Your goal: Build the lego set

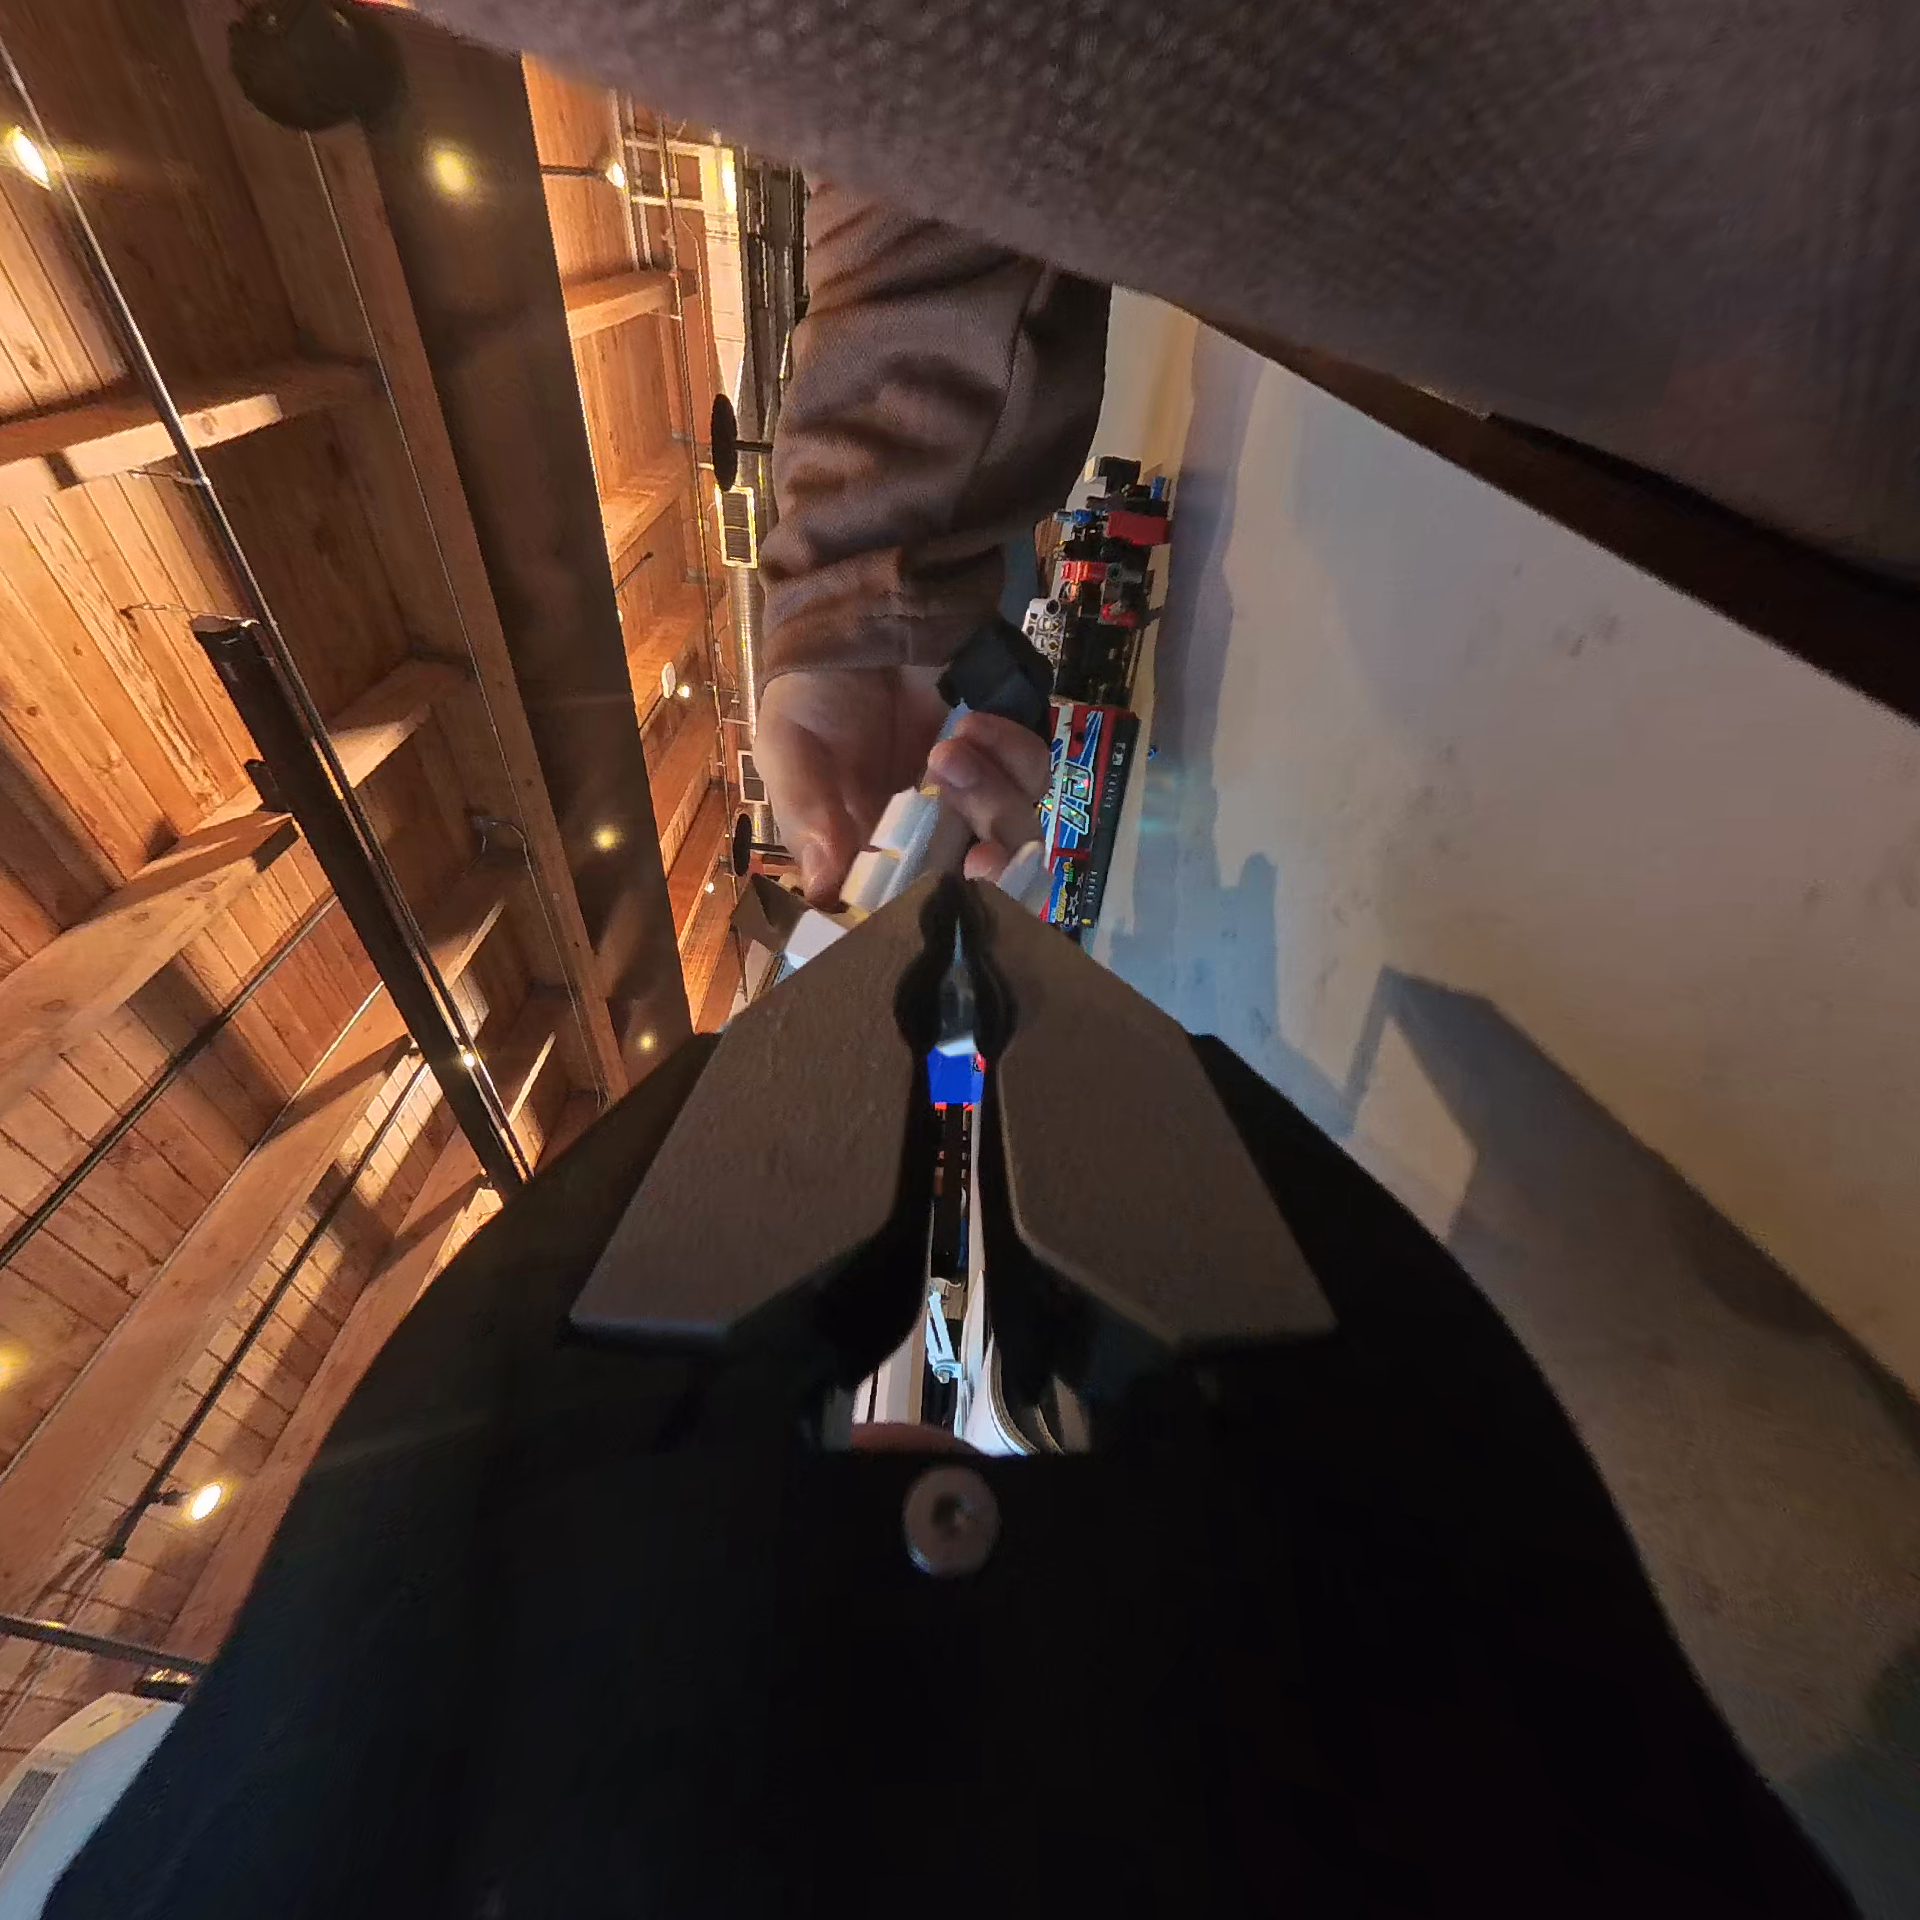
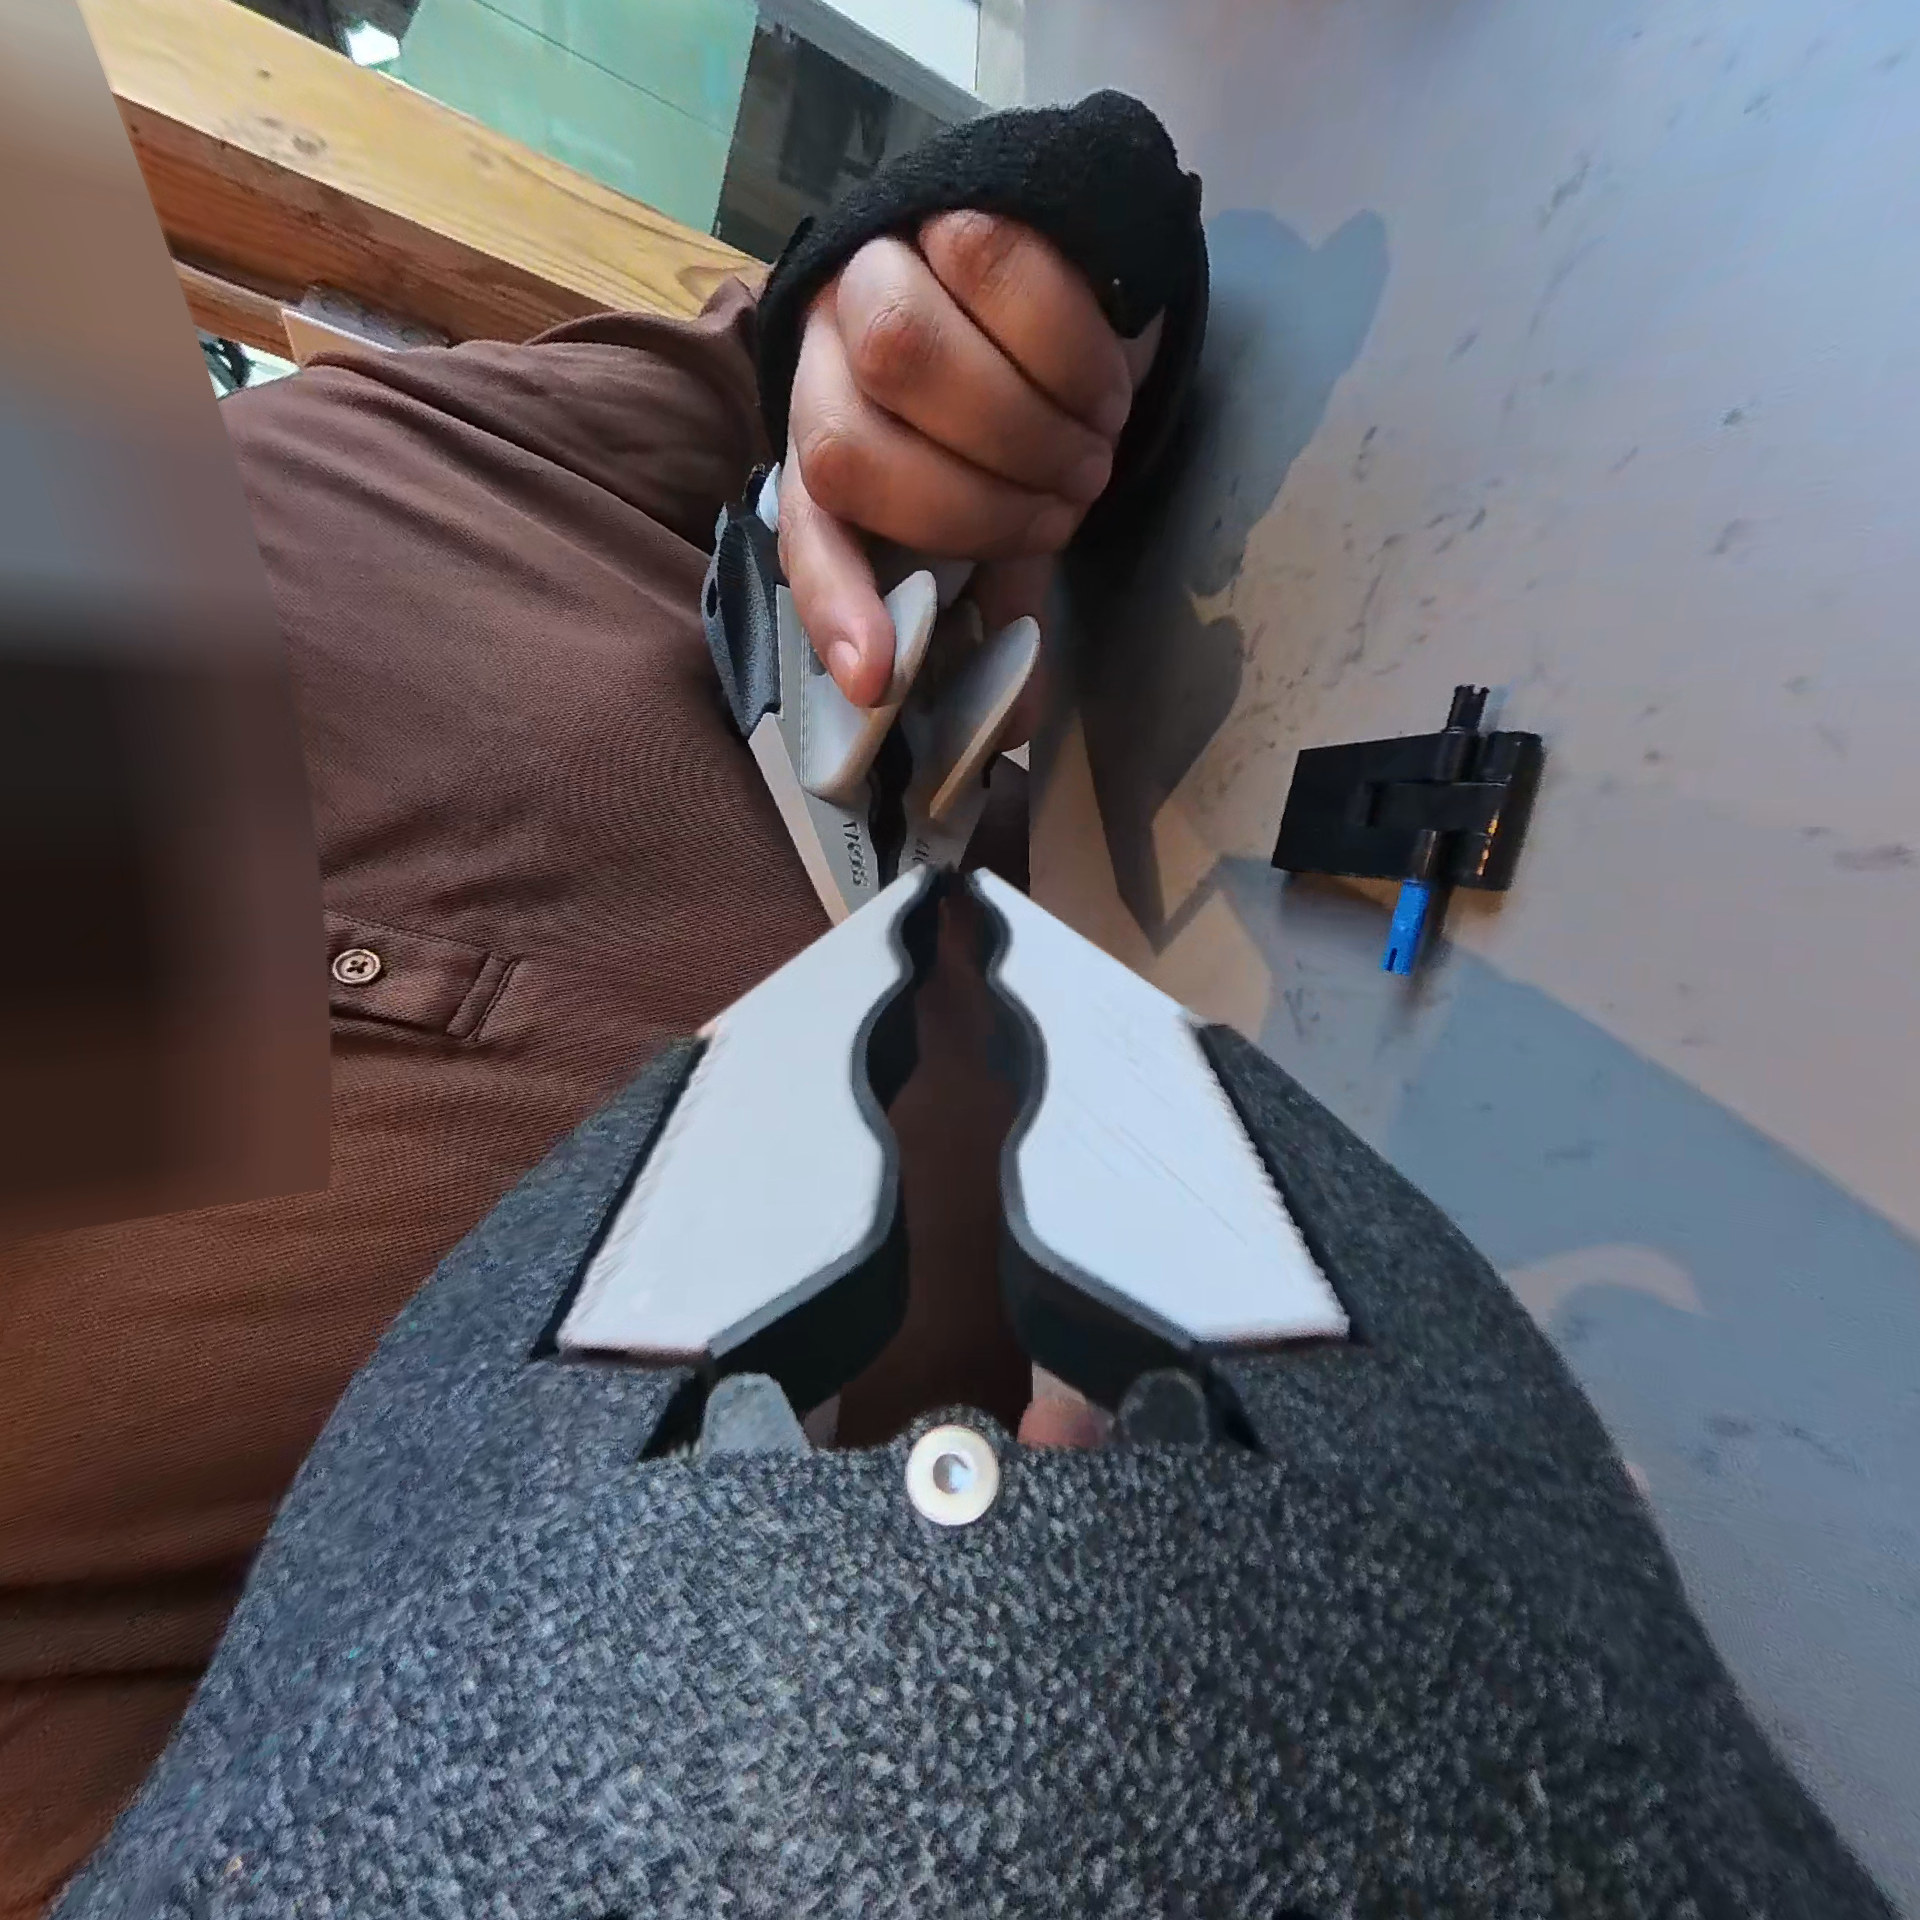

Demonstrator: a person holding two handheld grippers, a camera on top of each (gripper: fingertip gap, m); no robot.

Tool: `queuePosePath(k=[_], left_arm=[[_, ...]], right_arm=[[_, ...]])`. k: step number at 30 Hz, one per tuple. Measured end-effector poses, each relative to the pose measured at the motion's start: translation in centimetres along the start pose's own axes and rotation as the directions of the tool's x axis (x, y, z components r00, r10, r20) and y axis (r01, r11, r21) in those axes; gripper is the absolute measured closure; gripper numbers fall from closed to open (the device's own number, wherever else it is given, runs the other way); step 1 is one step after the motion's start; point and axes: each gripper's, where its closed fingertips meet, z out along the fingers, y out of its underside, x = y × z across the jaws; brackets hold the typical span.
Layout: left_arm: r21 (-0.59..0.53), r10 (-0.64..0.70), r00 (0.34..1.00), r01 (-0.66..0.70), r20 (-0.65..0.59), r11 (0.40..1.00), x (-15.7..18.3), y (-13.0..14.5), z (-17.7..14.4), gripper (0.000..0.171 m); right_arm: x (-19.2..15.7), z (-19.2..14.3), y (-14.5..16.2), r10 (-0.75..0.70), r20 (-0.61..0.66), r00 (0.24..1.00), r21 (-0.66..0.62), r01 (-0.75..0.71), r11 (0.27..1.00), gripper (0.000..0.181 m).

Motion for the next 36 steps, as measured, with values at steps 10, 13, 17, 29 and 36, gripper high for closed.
queuePosePath(k=[10,13,17,29,36], left_arm=[[-0.05,-0.02,0.999,0.022,0.031,0.999,-0.4,0.9,0.0,0.171],[-0.08,-0.035,0.997,0.04,0.063,0.996,-0.8,1.4,0.0,0.171],[-0.104,-0.151,0.982,0.164,0.117,0.981,-2.0,2.4,-0.3,0.152],[-0.151,-0.409,0.895,0.436,0.178,0.887,-3.3,6.1,-0.8,0.085],[-0.103,-0.232,0.952,0.256,0.199,0.961,-4.1,3.6,-0.5,0.087]], right_arm=[[-1.0,-0.9,-1.0,-0.048,0.0,0.999,0.074,0.048,0.996,0.181],[-1.1,-1.6,-1.4,-0.068,-0.028,0.997,0.117,0.071,0.991,0.181],[-1.7,-2.3,-1.5,-0.097,-0.039,0.995,0.174,0.102,0.98,0.181],[-1.4,-5.0,-1.4,-0.072,-0.124,0.99,0.33,0.11,0.938,0.181],[0.9,-2.6,-0.8,0.065,-0.047,0.997,0.263,-0.051,0.964,0.15]])
